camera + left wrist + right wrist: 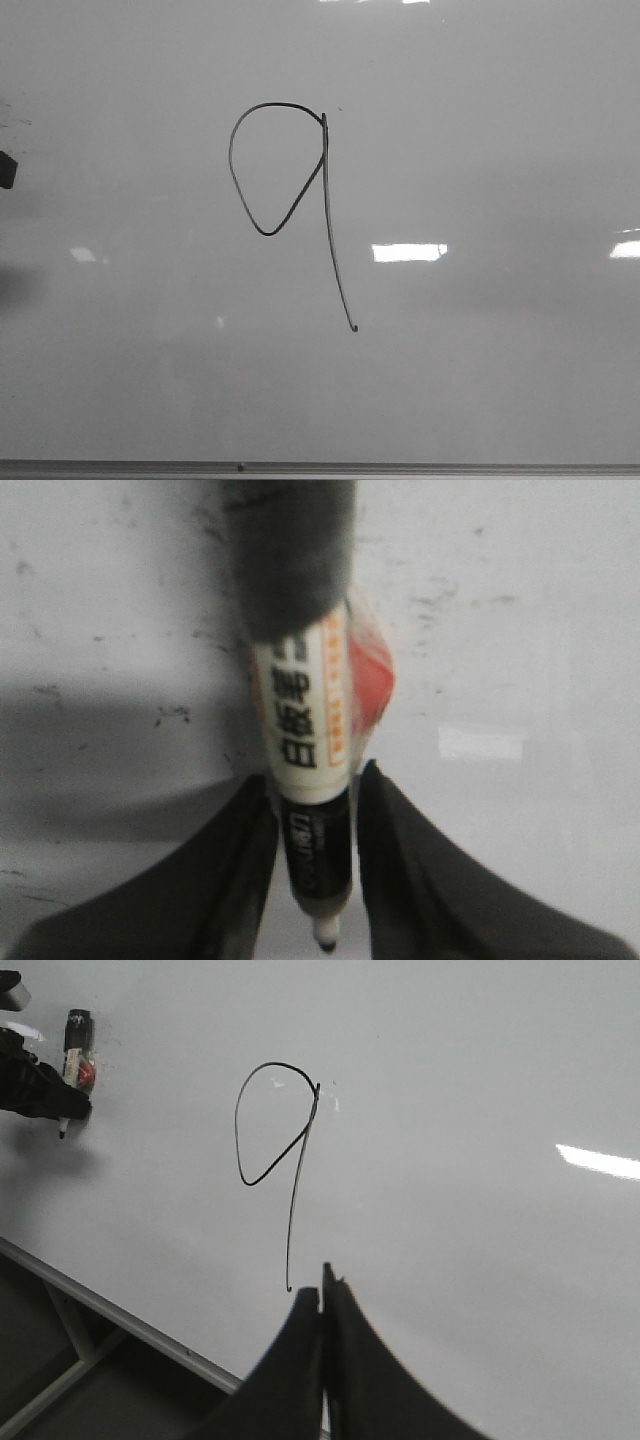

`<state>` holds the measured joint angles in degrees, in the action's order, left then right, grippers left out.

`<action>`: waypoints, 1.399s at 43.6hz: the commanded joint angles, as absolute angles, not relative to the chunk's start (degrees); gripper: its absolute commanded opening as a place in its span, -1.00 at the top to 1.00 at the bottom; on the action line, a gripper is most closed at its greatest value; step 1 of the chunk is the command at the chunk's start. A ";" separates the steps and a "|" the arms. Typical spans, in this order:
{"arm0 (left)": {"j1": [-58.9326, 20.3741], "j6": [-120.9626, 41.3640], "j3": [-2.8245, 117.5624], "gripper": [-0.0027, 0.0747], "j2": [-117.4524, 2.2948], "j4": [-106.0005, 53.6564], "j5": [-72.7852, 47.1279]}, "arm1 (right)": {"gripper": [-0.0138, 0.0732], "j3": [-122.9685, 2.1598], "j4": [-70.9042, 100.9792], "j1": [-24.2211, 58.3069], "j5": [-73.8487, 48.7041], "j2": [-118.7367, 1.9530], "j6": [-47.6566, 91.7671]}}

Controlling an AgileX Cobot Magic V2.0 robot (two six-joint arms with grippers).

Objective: Write number 9 on whiteboard

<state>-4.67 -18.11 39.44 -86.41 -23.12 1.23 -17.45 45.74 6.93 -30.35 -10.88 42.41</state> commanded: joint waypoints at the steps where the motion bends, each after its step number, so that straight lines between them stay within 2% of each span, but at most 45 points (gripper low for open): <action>1: -4.57 -17.61 41.24 0.05 -84.73 -23.64 4.91 | 0.84 -18.98 47.58 6.46 -27.37 -11.43 42.32; 5: -4.57 -17.61 41.24 -0.03 -84.73 -23.64 4.91 | 0.84 -18.98 47.58 6.46 -27.37 -11.43 42.32; 15: -4.57 -17.61 41.13 -0.03 -80.64 -22.18 1.09 | 0.84 -18.98 47.58 6.46 -27.37 -11.43 42.32; 22: -4.80 -17.61 37.92 -0.02 -71.73 -20.66 -0.37 | 0.84 -18.98 47.58 6.46 -27.37 -11.43 42.32; 30: -4.80 -17.61 31.79 0.00 -56.34 -20.66 0.00 | 0.84 -18.98 47.58 6.46 -27.37 -11.43 42.32; 34: -4.80 -17.61 29.39 0.11 -48.43 -20.79 0.00 | 0.84 -18.98 47.58 6.46 -27.37 -11.43 42.32; 41: -4.80 -17.61 26.64 0.49 -36.35 -20.79 -3.47 | 0.84 -18.98 47.58 6.46 -27.37 -11.43 42.32; 51: -4.80 -17.61 25.85 0.98 -28.09 -20.79 -6.87 | 0.84 -18.98 47.58 6.46 -27.37 -11.43 42.32; 61: -4.80 -17.61 25.85 0.98 -27.60 -20.89 -7.33 | 0.84 -18.98 47.58 6.46 -27.37 -11.43 42.32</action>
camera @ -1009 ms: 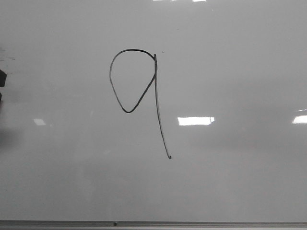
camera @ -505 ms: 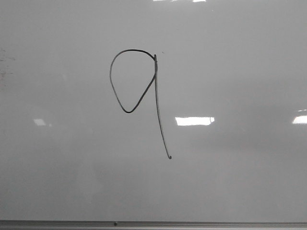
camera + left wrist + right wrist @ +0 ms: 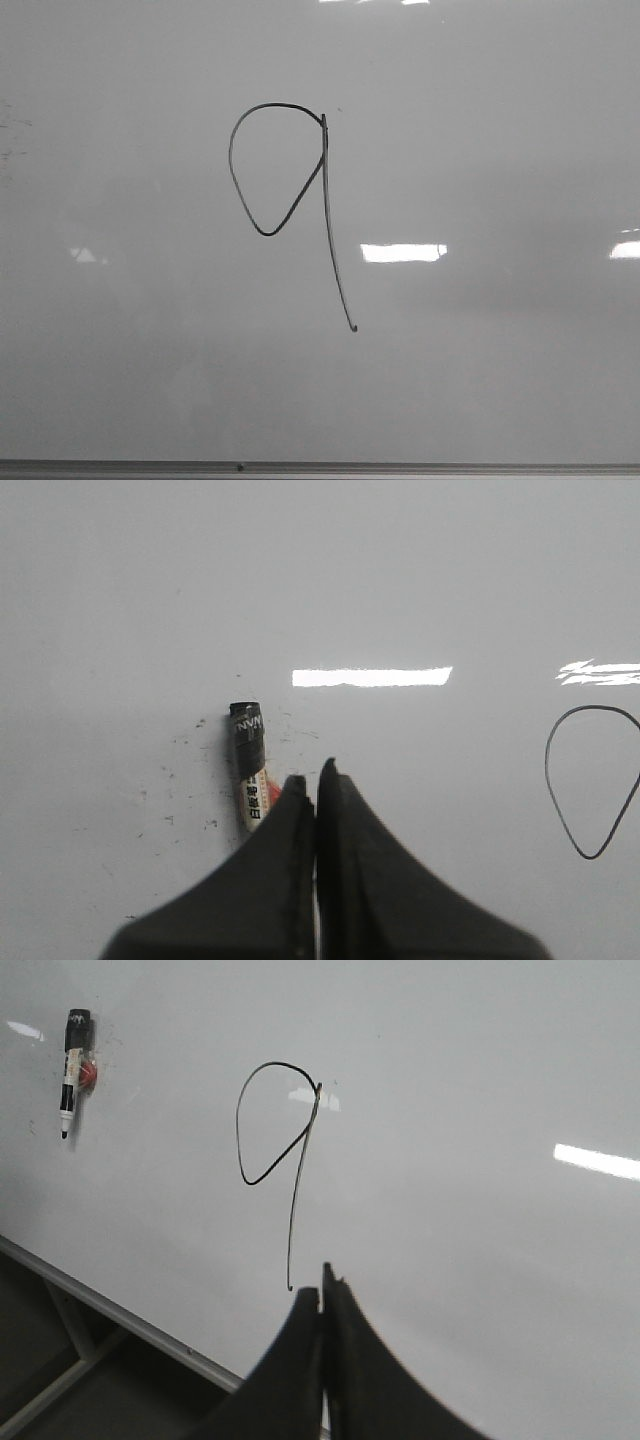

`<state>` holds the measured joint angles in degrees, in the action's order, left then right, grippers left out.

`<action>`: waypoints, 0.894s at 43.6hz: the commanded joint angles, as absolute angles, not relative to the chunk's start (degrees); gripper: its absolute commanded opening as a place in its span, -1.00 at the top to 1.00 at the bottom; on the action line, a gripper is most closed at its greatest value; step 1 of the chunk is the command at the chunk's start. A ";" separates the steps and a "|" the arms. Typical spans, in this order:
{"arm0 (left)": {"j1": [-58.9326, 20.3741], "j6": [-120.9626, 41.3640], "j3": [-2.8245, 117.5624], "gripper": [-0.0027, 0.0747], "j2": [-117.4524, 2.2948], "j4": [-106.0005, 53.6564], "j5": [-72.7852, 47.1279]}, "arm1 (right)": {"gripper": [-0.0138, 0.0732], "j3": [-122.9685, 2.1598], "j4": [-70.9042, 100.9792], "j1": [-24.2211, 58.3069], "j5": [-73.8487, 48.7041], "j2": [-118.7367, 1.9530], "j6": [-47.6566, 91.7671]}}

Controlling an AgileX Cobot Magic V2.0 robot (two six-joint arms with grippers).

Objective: Write number 9 on whiteboard

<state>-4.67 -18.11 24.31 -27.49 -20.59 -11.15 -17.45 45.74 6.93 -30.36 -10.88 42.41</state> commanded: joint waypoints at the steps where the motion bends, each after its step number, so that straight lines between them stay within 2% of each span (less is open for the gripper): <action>1: -4.80 -17.61 25.85 0.98 -27.60 -20.89 -7.33 | 0.84 -18.98 47.58 6.46 -27.37 -11.43 42.32; 27: -4.80 -17.61 25.72 0.98 -27.60 -19.93 -7.33 | 0.84 -18.98 47.58 6.46 -27.37 -11.43 42.32; 33: -4.80 -15.36 23.65 0.98 -25.25 -13.32 -7.09 | 0.84 -18.98 47.58 6.46 -27.37 -11.43 42.32; 39: -4.69 -2.73 18.98 0.98 -18.64 -1.53 -6.84 | 0.84 -18.98 47.58 6.46 -27.37 -11.43 42.32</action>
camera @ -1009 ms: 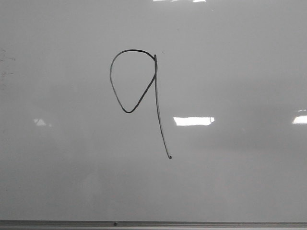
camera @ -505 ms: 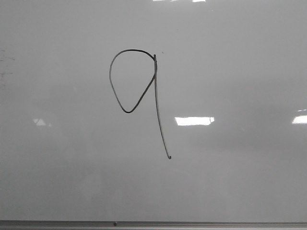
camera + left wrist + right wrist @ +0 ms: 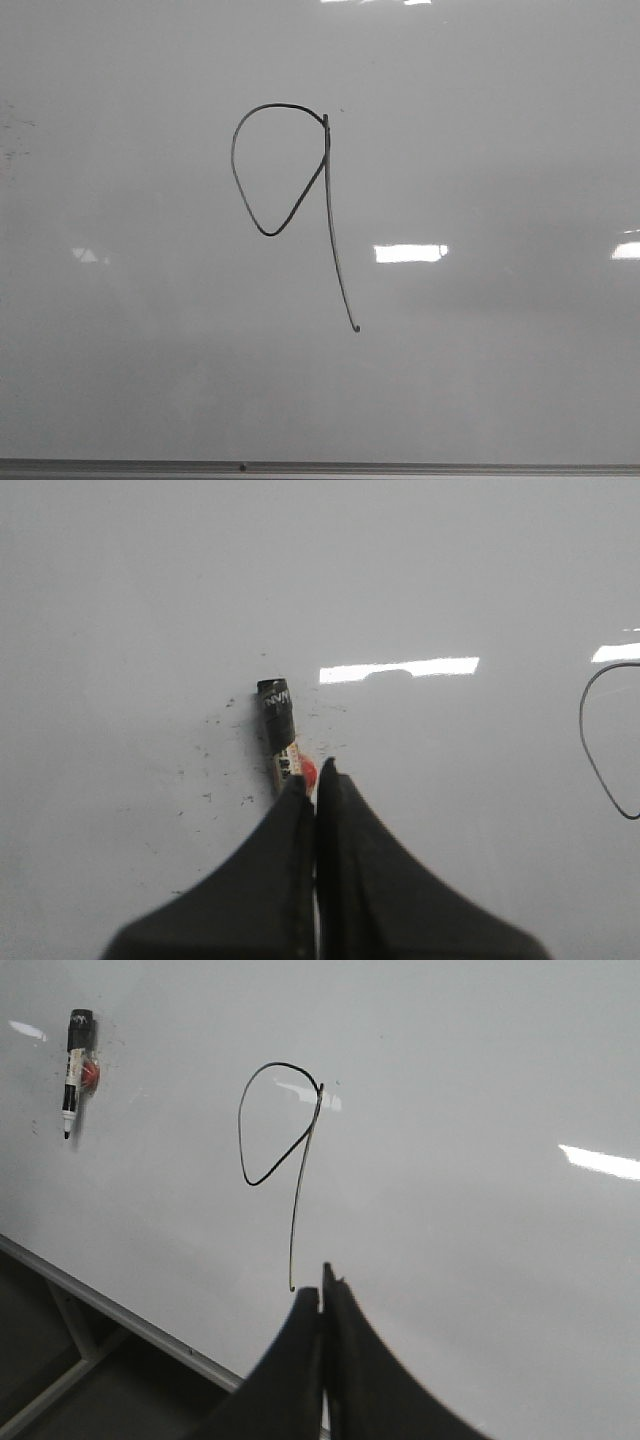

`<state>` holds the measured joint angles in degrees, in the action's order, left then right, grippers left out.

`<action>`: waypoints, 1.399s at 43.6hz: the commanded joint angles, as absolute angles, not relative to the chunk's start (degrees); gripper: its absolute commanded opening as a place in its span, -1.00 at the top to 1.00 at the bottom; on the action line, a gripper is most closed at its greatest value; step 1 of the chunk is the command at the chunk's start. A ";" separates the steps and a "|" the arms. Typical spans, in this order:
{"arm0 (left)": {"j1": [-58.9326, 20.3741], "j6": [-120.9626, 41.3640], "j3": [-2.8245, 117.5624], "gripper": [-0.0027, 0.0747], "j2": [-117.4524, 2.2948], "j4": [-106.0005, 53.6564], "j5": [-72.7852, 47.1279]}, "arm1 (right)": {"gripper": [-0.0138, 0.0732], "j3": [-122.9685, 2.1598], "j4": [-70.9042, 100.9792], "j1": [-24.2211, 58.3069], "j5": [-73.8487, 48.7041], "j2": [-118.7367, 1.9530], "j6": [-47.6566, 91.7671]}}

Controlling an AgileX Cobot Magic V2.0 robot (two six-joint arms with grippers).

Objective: Write number 9 on whiteboard

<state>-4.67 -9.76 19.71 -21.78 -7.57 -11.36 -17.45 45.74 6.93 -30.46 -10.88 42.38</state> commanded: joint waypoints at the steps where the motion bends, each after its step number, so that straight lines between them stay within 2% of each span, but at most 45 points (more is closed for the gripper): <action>1: -4.62 -1.36 17.71 0.98 -17.30 -0.43 -6.84 | 0.84 -18.98 47.58 6.46 -27.37 -11.43 42.32; 15: -2.02 -0.73 3.35 0.98 1.82 0.00 -7.24 | 0.84 -18.98 47.58 6.46 -27.37 -11.43 42.32; 22: -0.39 -0.73 -0.60 0.98 1.48 -0.48 -6.21 | 0.84 -18.98 47.58 6.46 -27.48 -11.43 42.32; 61: -0.39 -0.73 -0.47 0.98 1.48 -0.48 -6.08 | 0.84 -18.98 47.58 6.46 -27.46 -11.43 42.32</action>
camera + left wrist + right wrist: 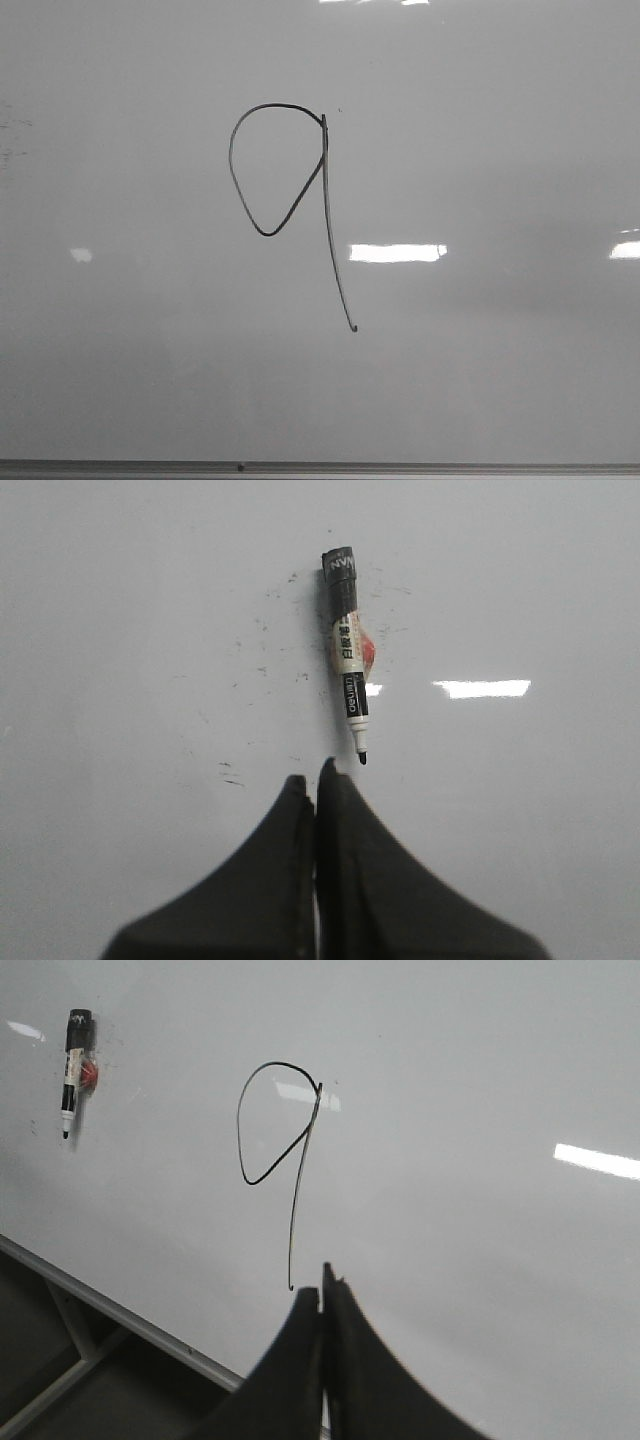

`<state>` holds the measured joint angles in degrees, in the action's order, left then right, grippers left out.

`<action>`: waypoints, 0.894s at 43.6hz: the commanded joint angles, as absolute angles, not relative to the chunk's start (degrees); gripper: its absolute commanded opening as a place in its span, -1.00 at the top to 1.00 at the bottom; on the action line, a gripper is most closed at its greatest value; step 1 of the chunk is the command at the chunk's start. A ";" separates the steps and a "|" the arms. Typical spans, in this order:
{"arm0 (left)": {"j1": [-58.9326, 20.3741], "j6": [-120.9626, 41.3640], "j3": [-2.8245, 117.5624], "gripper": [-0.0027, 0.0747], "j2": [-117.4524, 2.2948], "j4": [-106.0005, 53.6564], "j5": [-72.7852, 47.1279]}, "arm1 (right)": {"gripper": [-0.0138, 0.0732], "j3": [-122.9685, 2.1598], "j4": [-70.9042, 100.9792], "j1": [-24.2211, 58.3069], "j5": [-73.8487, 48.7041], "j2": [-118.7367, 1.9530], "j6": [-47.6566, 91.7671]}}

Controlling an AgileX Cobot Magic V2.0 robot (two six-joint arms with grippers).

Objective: Write number 9 on whiteboard

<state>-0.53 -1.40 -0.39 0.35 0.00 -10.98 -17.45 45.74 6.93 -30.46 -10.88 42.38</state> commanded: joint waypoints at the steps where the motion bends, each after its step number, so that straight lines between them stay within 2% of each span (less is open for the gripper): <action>1: -0.39 -0.73 -0.47 0.98 1.48 -0.48 -6.08 | 0.84 -18.98 47.58 6.46 -27.46 -11.43 42.32; 11: -0.39 -0.73 -0.47 0.98 1.48 -0.48 -6.08 | 0.84 -18.98 47.54 6.46 -26.89 -11.43 42.38; 19: -0.39 -0.73 -0.47 0.98 1.48 -0.48 -6.08 | 0.84 -18.90 43.16 6.46 -18.07 -11.43 41.55; 23: -0.39 -0.73 -0.47 0.98 1.48 -0.48 -6.08 | 0.84 -18.90 31.12 6.46 -14.88 -11.43 32.67; 32: -0.39 -0.73 -0.47 0.98 1.48 -0.48 -6.08 | 0.84 -14.49 4.75 5.69 -4.25 -10.40 1.81; 39: -0.39 -0.73 -0.47 0.98 1.48 -0.48 -6.08 | 0.84 -7.81 2.17 1.20 1.76 -5.35 -2.85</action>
